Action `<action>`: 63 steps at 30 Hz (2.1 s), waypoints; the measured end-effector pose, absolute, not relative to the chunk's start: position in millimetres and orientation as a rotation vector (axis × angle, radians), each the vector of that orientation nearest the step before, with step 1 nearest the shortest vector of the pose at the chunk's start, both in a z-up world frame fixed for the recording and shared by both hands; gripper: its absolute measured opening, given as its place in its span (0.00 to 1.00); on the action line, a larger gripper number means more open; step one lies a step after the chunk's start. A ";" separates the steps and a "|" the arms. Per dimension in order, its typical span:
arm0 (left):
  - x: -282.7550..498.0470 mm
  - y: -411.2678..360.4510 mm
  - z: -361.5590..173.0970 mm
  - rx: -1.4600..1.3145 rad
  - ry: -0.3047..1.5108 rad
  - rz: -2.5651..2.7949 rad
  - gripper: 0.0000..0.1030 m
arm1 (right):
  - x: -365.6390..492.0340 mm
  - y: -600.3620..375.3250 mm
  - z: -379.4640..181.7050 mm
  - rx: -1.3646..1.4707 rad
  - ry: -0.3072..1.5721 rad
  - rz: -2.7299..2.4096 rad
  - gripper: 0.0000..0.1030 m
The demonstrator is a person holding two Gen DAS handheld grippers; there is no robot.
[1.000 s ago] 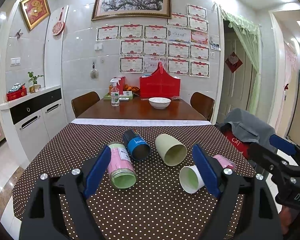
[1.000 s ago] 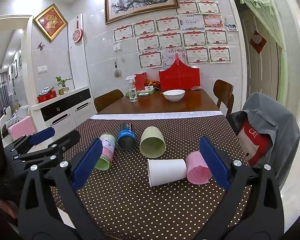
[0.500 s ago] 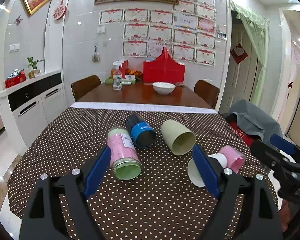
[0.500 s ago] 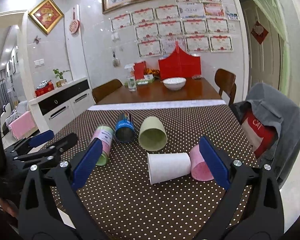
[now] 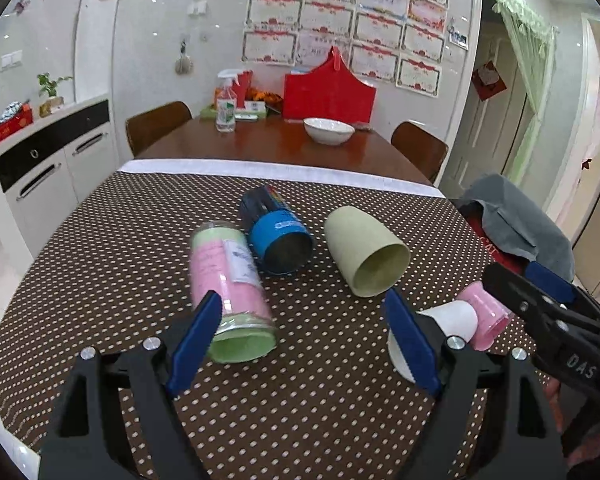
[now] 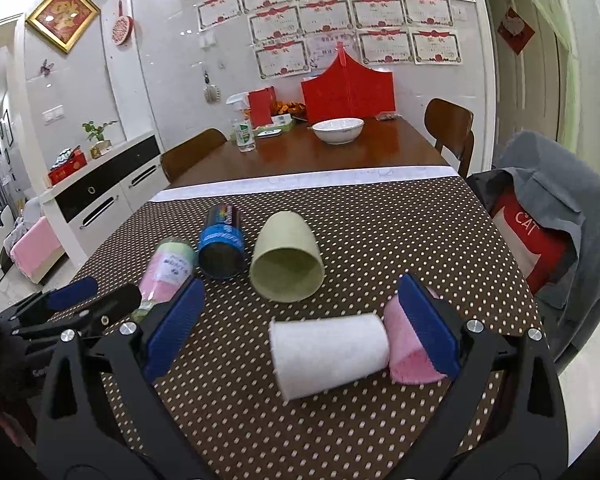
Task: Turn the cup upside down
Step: 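Move the right tool toward the pale green cup lying on its side, then close the right gripper around the pale green cup's body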
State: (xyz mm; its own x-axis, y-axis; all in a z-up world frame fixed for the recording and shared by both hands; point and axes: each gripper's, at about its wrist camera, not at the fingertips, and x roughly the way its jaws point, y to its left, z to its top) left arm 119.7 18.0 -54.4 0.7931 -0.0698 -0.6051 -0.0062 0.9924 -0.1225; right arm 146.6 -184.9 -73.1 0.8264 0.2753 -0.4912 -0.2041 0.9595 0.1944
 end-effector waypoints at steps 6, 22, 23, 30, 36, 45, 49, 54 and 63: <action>162.5 4.9 -54.0 -0.140 0.696 -0.066 0.80 | 185.5 -192.9 -68.8 0.127 0.580 0.234 0.93; 261.1 -20.6 -51.7 -0.328 0.884 -0.143 0.80 | 273.2 -232.4 -59.8 0.135 0.705 0.255 0.93; 265.9 -22.8 -53.0 -0.334 0.892 -0.144 0.80 | 276.2 -233.5 -60.0 0.136 0.713 0.260 0.93; 303.3 -32.8 -78.7 -0.367 1.020 -0.139 0.80 | 298.0 -244.5 -71.0 0.155 0.776 0.290 0.93; 321.8 -33.1 -111.4 -0.413 1.113 -0.033 0.80 | 308.1 -245.6 -88.3 0.193 0.831 0.298 0.92; 340.9 -35.5 -145.9 -0.514 1.180 -0.019 0.80 | 319.3 -248.0 -107.6 0.212 0.883 0.289 0.92; 347.4 -41.0 -158.1 -0.525 1.207 -0.073 0.80 | 320.3 -245.3 -113.3 0.209 0.898 0.286 0.92; 348.3 -57.8 -155.8 -0.402 1.191 -0.086 0.75 | 321.3 -241.7 -118.9 0.200 0.920 0.281 0.92; 344.9 -58.4 -138.4 -0.285 1.147 -0.069 0.74 | 309.7 -247.3 -109.6 0.222 0.893 0.262 0.92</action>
